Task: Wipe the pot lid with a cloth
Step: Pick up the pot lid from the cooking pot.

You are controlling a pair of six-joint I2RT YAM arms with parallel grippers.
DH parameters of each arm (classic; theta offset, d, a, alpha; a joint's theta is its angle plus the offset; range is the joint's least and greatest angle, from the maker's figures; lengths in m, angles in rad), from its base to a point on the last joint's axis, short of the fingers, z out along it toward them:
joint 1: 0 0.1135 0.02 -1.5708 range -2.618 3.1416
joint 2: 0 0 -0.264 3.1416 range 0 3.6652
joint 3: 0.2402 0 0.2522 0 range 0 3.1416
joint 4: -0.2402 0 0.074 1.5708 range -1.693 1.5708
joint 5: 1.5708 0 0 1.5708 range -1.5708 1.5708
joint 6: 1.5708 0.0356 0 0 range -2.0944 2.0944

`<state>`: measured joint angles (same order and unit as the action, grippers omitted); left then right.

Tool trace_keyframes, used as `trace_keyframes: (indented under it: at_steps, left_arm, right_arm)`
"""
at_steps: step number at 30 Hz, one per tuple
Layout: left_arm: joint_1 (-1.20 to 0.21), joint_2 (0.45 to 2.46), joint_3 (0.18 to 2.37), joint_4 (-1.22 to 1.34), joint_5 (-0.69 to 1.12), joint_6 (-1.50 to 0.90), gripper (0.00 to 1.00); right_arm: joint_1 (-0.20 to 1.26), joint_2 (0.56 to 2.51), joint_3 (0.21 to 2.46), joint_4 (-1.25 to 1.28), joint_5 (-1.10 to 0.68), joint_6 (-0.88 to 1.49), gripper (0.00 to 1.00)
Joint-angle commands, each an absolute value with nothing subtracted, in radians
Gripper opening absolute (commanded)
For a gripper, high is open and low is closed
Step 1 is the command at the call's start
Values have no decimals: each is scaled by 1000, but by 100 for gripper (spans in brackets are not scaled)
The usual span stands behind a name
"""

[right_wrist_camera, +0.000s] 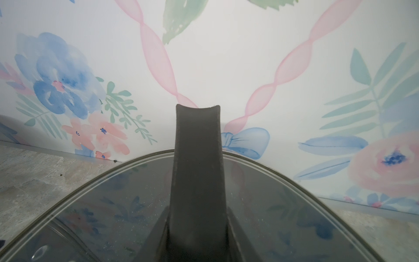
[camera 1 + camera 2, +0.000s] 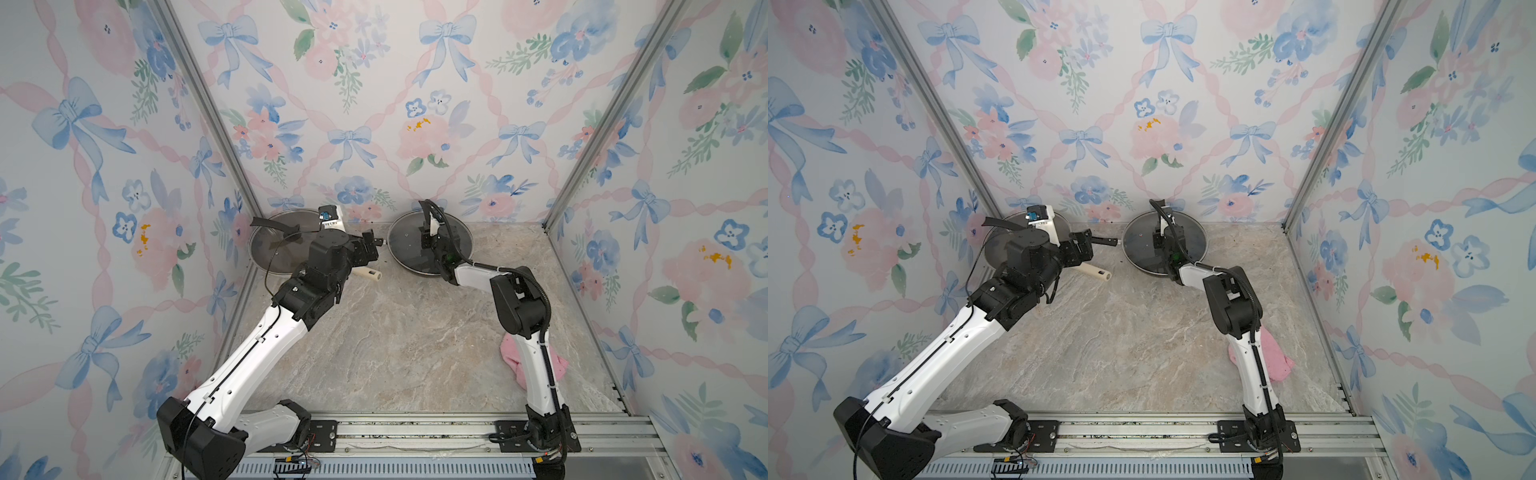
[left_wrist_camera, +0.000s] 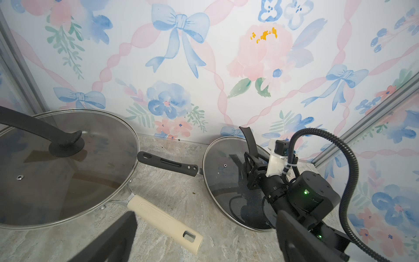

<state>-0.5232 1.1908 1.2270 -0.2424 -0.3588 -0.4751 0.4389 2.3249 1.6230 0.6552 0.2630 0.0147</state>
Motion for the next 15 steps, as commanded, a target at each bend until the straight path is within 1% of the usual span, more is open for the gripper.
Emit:
trace_keyframes:
  at_steps: [1,5,10,12,15]
  left_arm:
    - [-520,1176,1203,-251,-342,-457,98]
    - [-519,1190,1194,-237,-297,-415,98]
    - [-515,1221,1162,-171,-200,-346,98]
    - [-513,1239,1153,-151,-145,-318,98]
    - [-512,1279,1137,-116,-37,-286,98]
  right_arm:
    - [446,2169,1612,674,339,69,6]
    - [430,2072,1640,712,365,112,5]
    - [389,1928,1664,686,388,299,5]
    - [372,1859,1660,600,419,383,4]
    - [340,1728,1650,352,490,529,3]
